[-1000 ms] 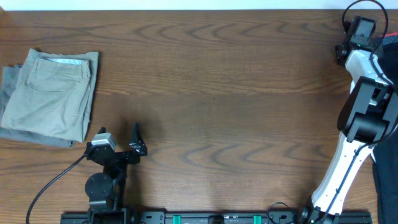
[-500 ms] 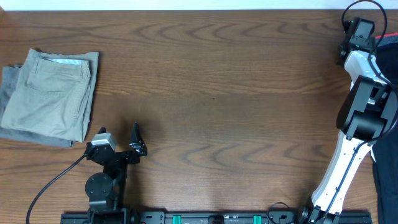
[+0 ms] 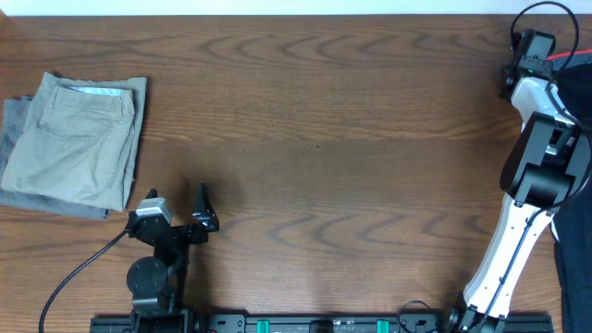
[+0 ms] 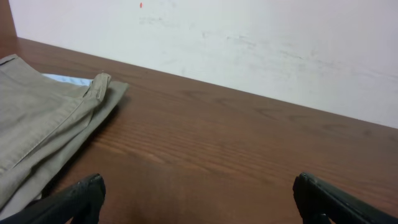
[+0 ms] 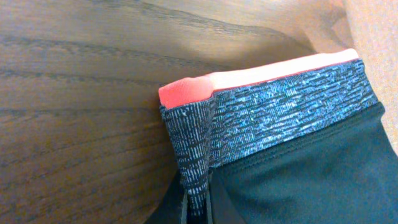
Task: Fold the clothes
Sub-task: 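Grasp the leggings waistband with the right gripper and lift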
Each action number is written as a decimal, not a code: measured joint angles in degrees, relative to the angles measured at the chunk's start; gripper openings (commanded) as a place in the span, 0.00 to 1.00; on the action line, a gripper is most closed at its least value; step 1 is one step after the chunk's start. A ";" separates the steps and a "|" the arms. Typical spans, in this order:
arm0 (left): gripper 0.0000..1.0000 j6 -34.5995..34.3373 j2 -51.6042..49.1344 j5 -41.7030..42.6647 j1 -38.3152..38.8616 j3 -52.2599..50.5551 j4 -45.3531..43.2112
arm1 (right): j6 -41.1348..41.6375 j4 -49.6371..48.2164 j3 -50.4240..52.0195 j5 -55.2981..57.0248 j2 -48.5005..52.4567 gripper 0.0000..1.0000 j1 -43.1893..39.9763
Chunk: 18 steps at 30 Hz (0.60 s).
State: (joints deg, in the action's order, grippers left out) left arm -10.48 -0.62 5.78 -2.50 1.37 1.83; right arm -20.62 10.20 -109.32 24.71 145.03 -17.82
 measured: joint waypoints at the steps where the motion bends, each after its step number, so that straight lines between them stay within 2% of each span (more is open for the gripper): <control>1: 0.98 0.00 0.00 0.00 0.00 0.00 0.00 | 0.70 0.00 0.00 0.17 0.00 0.01 0.00; 11: 0.98 -0.02 0.00 0.00 0.00 0.00 0.00 | 6.12 3.21 0.22 -2.67 -1.95 0.01 0.11; 18: 0.98 0.00 0.00 0.00 0.00 0.00 0.00 | 8.00 7.37 0.96 -4.79 -8.66 0.01 1.75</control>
State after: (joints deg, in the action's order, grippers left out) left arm -10.48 -0.62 5.78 -2.50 1.37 1.83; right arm -12.62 17.56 -108.36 19.92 136.38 -16.08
